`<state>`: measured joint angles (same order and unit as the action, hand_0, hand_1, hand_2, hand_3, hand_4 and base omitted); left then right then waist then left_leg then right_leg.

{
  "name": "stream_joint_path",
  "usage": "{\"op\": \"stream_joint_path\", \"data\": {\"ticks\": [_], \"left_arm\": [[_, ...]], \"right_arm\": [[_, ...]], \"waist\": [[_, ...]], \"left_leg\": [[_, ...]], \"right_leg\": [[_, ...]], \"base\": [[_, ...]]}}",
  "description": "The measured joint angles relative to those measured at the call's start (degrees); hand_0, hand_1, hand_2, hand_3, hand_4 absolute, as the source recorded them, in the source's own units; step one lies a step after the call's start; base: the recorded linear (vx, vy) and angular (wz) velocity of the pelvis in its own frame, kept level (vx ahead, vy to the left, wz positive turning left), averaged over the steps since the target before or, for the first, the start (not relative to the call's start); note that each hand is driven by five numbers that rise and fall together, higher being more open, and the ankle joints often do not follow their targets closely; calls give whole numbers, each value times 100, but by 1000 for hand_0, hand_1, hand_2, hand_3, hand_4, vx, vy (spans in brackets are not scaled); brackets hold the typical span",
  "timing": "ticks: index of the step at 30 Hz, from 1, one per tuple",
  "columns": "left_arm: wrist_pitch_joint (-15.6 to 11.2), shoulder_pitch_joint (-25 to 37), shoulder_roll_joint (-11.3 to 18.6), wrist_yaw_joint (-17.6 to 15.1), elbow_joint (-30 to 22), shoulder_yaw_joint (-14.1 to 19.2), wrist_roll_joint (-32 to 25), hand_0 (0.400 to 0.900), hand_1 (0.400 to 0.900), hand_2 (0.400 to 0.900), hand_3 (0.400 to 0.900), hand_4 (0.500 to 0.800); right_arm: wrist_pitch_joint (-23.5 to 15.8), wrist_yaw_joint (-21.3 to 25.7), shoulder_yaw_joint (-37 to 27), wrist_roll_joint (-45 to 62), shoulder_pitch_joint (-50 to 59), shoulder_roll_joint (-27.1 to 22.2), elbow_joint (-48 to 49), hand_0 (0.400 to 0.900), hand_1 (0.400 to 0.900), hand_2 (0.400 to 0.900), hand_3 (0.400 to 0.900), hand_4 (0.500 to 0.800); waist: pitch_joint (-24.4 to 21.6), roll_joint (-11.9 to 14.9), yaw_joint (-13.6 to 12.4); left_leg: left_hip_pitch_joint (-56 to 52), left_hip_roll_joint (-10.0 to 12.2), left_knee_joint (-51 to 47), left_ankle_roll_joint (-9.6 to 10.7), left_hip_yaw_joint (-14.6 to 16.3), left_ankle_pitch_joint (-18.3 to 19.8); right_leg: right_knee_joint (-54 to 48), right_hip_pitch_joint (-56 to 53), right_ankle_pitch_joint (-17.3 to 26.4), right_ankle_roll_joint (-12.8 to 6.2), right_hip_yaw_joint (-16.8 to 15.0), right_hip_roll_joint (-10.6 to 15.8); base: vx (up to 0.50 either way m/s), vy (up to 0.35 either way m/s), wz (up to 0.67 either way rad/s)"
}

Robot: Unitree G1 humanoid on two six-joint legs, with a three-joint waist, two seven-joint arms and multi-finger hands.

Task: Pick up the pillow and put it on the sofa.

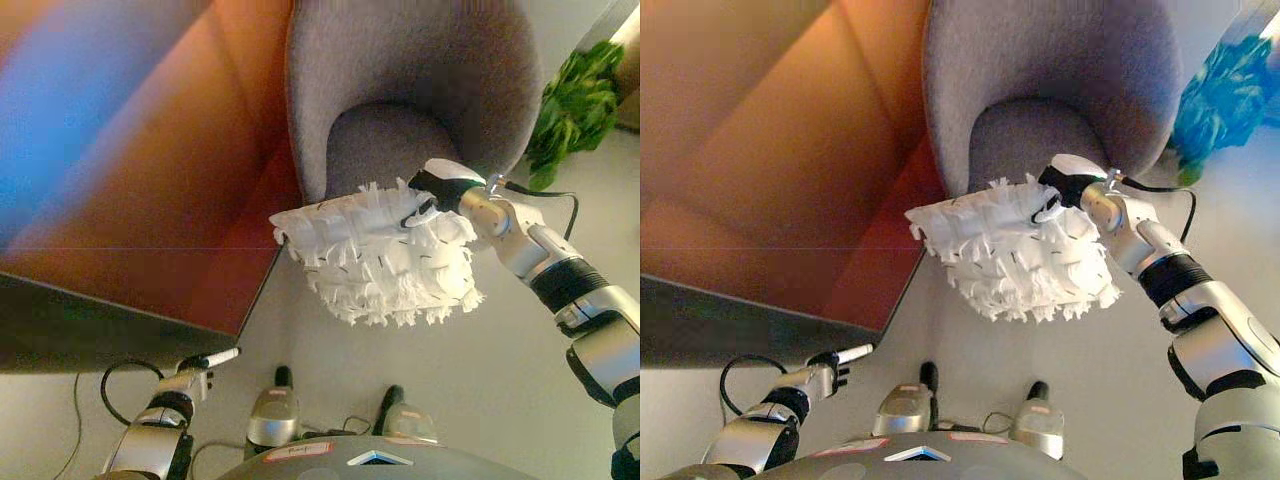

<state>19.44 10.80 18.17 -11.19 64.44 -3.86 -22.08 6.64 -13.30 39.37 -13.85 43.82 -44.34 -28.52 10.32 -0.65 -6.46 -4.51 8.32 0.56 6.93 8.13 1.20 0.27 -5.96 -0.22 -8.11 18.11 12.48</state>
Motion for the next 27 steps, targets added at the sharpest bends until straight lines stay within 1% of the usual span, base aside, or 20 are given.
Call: {"op": "stream_joint_path", "data": {"ticks": [2,4,7,12,14,16,19,20,22,23,24,25,27], "left_arm": [[52,-22,0,67,60,88,1,900,900,900,900,800],[69,-20,-3,106,97,92,2,900,900,900,900,800],[70,-45,-6,210,126,104,57,900,900,900,900,800],[77,-70,-4,242,280,104,222,900,900,900,900,800],[114,-79,-3,282,335,97,281,900,900,900,900,800],[166,-77,-1,307,336,52,366,900,900,900,900,800],[168,-39,0,372,344,-168,380,900,900,900,900,800],[166,-7,2,402,347,-246,376,900,900,900,900,800],[155,68,-21,426,366,-360,365,900,900,900,900,800],[130,70,-28,426,367,-389,353,900,900,900,900,800],[96,55,-29,415,382,-423,321,900,900,900,900,800],[62,58,-29,407,383,-510,315,900,900,900,900,800],[-4,90,-35,407,380,-633,241,900,900,900,900,800]], "right_arm": [[-10,0,-135,141,0,-33,-2,400,400,400,400,500],[-7,3,-198,407,60,-125,-8,400,400,400,400,500],[74,1,-216,860,212,-333,-107,400,400,400,400,500],[202,-101,-216,1220,625,-331,-1059,400,400,400,400,500],[281,-110,-216,1366,718,-316,-1437,400,400,400,400,500],[356,-112,-216,1390,787,-258,-1819,400,400,400,400,500],[474,-105,-216,1390,1044,-64,-2481,400,400,400,400,500],[571,-89,-215,1391,1239,41,-2733,400,400,400,400,500],[695,-78,-211,1400,1436,61,-2951,400,400,400,400,500],[714,-79,-210,1412,1491,55,-3030,531,531,531,531,579],[757,-73,-193,1413,1533,58,-3038,645,645,645,645,647],[831,-64,-191,1407,1609,58,-3059,900,900,900,900,800],[924,29,-141,1403,1838,84,-3247,900,900,900,900,800]], "waist": [[-162,102,-2],[-239,176,1],[-259,196,-10],[-262,196,-38],[-266,190,-106],[-276,172,-177],[-325,97,-230],[-338,57,-239],[-343,-42,-331],[-334,-86,-354],[-328,-122,-368],[-308,-156,-374],[-265,-236,-427]], "left_leg": [[-113,22,-153,37,7,-23],[-171,35,-212,41,4,-25],[-287,36,-296,45,0,-27],[-346,36,-327,45,-15,-27],[-342,42,-326,45,-20,-27],[-307,47,-314,45,-41,-28],[2,54,-219,68,-178,-42],[200,67,-127,73,-233,-44],[444,76,-85,88,-366,-74],[487,79,-81,94,-446,-79],[517,73,-79,97,-473,-85],[547,67,-69,99,-500,-90],[640,59,-69,100,-531,-123]], "right_leg": [[-187,-134,32,0,16,-65],[-283,-210,34,0,14,-95],[-353,-333,34,-1,18,-115],[-411,-409,35,-2,32,-160],[-415,-407,35,-2,38,-163],[-417,-397,35,-2,52,-163],[-377,-168,36,-3,103,-159],[-340,-1,59,11,100,-156],[-347,199,118,32,110,-168],[-350,219,124,28,131,-168],[-351,224,124,27,142,-163],[-352,239,124,27,145,-158],[-353,311,131,25,150,-161]], "base": [[139,-32,3],[154,-27,4],[156,-31,2],[148,-16,3],[44,1,9],[-64,-7,14],[-191,-31,12],[-222,-22,11],[-118,-23,13],[-49,-26,16],[-72,-28,18],[-94,-16,14],[-214,-1,12]]}}
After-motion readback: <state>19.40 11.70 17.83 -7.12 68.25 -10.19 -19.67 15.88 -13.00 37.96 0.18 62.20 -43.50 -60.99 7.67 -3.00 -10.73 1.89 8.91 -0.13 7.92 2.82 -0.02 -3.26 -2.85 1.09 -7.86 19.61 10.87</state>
